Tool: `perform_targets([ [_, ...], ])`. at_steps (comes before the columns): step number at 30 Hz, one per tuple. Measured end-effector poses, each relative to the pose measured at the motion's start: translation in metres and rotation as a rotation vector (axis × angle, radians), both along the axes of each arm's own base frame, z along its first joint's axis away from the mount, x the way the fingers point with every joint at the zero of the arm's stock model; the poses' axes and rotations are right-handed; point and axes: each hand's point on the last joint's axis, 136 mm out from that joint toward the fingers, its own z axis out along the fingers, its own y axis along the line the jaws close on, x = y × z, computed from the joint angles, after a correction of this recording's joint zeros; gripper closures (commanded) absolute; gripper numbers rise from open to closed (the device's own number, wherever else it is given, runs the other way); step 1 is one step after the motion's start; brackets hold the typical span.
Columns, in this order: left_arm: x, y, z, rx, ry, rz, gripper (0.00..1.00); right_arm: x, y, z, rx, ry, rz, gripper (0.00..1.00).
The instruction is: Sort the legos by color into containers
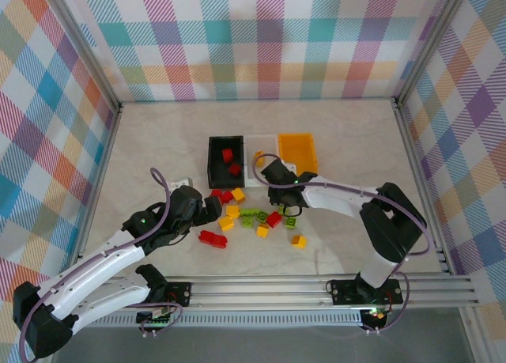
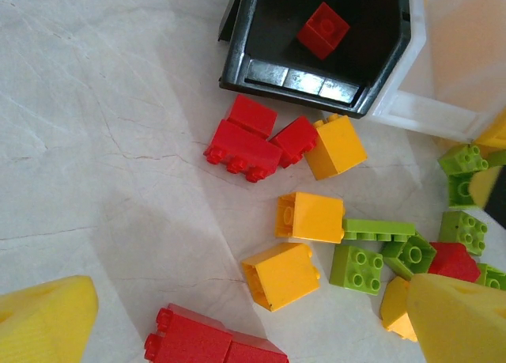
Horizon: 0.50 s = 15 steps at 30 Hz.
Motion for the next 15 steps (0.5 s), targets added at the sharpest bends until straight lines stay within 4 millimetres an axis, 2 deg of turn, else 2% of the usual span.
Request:
perform_targets([
  [6,-0.001,0.001,0.004,-0.012,-0.013,0.000,0.00,-0.003,0.001,0.066,0.113,-0.122,0.019,0.74],
  [8,-0.001,0.001,0.006,-0.017,-0.018,0.000,0.00,0.002,-0.003,0.083,0.123,-0.150,0.014,0.74],
  [12,-0.003,0.003,0.001,-0.011,-0.009,0.001,0.00,0.042,-0.021,0.111,0.122,-0.201,-0.056,0.73],
  [15,-0.007,0.006,-0.004,-0.003,0.002,0.002,0.00,0.076,-0.031,0.115,0.106,-0.212,-0.107,0.73],
])
